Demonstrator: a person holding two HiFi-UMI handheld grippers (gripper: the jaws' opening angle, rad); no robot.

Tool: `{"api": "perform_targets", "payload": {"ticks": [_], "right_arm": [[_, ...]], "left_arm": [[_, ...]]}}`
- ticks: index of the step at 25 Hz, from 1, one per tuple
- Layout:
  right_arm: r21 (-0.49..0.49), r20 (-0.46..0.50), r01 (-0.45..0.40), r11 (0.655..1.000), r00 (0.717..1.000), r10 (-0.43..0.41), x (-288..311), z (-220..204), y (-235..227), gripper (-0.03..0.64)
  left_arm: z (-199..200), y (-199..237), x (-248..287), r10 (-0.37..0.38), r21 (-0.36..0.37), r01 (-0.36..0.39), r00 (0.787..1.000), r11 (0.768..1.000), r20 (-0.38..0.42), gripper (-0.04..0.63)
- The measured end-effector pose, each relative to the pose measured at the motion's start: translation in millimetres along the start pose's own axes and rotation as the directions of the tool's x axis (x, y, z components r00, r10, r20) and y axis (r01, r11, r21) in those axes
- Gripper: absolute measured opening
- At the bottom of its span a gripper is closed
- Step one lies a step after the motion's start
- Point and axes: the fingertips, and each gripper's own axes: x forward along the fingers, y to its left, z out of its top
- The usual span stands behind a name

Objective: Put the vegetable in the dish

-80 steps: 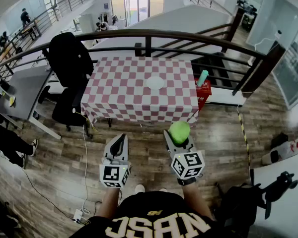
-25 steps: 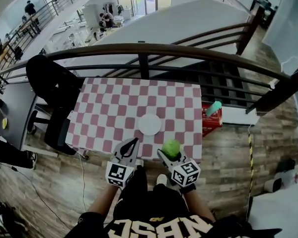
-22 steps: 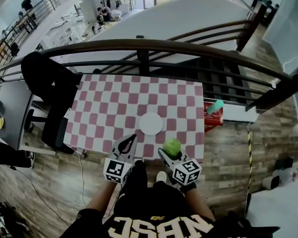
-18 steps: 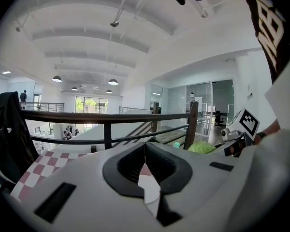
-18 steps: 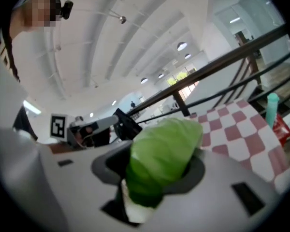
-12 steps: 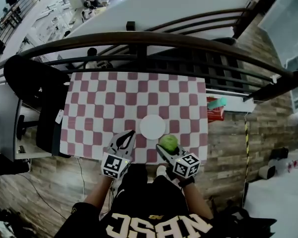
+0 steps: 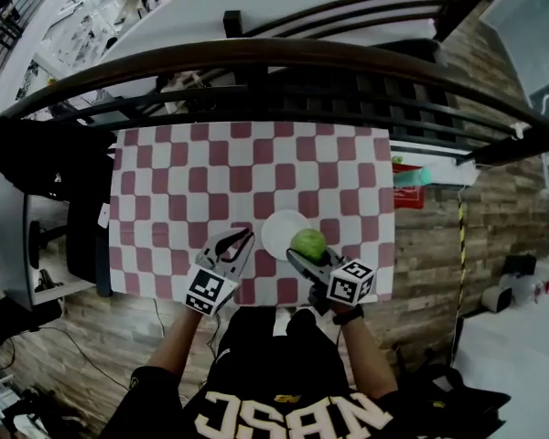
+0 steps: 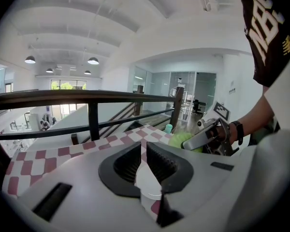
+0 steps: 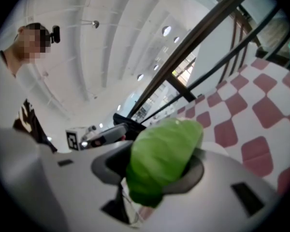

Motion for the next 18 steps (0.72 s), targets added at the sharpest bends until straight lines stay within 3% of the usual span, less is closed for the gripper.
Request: {"api": "perform_targets", "payload": {"ticks": [4, 8, 10, 13, 15, 18], "right_arm": [[0.017, -0.034, -0.079, 0.997, 0.996, 0.08, 20.1, 3.2, -7.1, 0.192], [0.046, -0.054, -0.157, 0.987, 0.986, 0.159, 35.6, 5.7, -6.9, 0.192], [0.087, -0.062, -0.234, 0.968, 0.969, 0.239, 39.4, 5.1, -4.8, 0.192], [0.177, -0.046, -0.379, 0.909, 0.919, 0.392, 42.4, 8.0, 7.1, 0.192], [0.211, -0.036, -0.444, 0.871, 0.887, 0.461, 41.4, 7.6, 13.9, 0.192], [0.234, -0.037, -0.495, 0.837, 0.856, 0.516, 41.3, 3.4, 20.3, 0.192]], "left_arm": [[-1.5, 4.5, 21.4, -0.086, 0.0, 0.086, 0.996, 0.996, -0.008, 0.077], [-9.9, 3.2, 38.3, -0.176, 0.043, 0.179, 0.982, 0.983, -0.069, 0.178], [-24.0, -8.8, 42.9, -0.268, 0.088, 0.284, 0.951, 0.955, -0.156, 0.213], [-45.9, -27.8, 43.7, -0.386, 0.123, 0.43, 0.882, 0.895, -0.27, 0.326], [-48.6, -36.5, 44.6, -0.42, 0.149, 0.472, 0.862, 0.869, -0.284, 0.406], [-48.7, -49.9, 47.6, -0.456, 0.206, 0.525, 0.836, 0.826, -0.306, 0.473]]}}
